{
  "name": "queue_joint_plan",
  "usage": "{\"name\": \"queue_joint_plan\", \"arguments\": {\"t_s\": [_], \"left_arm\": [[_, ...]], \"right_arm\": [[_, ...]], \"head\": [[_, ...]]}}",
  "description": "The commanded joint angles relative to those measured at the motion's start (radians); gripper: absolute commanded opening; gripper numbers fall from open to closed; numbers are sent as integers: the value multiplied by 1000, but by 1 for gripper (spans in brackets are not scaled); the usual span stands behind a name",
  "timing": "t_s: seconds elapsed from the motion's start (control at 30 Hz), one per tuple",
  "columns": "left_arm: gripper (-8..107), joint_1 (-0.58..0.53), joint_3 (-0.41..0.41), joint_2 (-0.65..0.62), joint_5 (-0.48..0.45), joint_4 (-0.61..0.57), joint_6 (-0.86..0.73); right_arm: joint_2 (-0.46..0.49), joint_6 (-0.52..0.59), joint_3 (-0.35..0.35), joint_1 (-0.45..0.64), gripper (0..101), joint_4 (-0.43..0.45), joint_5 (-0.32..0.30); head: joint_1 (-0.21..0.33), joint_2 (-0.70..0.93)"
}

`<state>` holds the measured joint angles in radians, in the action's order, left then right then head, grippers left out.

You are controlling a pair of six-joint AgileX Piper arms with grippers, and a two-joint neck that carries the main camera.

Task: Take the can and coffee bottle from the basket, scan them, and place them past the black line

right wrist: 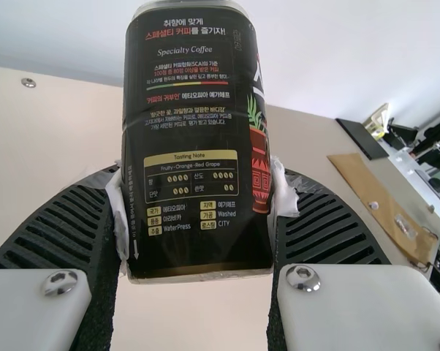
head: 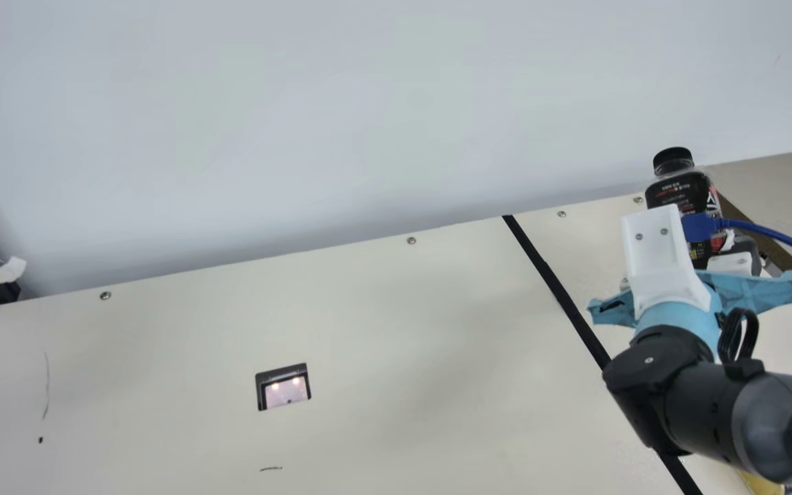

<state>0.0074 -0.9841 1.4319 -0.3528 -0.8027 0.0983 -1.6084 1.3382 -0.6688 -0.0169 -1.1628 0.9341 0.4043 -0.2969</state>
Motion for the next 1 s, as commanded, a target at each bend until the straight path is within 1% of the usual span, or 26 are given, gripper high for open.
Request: {"name": "queue_joint_plan", "arguments": {"t_s": [0.0,0.13,0.27,0.53,0.7,0.77,0.87,0.97], "left_arm": [[90,0,0,0,0,0,0],[90,0,0,0,0,0,0],[90,0,0,0,0,0,0],[90,0,0,0,0,0,0],[90,0,0,0,0,0,0],[90,0,0,0,0,0,0],[90,0,0,0,0,0,0],[90,0,0,0,0,0,0]], "right_arm": [[-4,6,-7,35,0,67,-3],[-17,38,-28,104,0,162,-29],[-36,80,-58,185,0,248,-78],[-96,156,-129,343,0,382,-217],[-133,178,-180,424,0,428,-310],[-145,172,-202,453,0,439,-357],[-162,155,-232,491,0,439,-442],[-177,148,-249,518,0,422,-531]], "head": [[32,-6],[32,-6],[32,-6],[32,-6],[32,-6],[32,-6],[32,-6],[32,-6]]}}
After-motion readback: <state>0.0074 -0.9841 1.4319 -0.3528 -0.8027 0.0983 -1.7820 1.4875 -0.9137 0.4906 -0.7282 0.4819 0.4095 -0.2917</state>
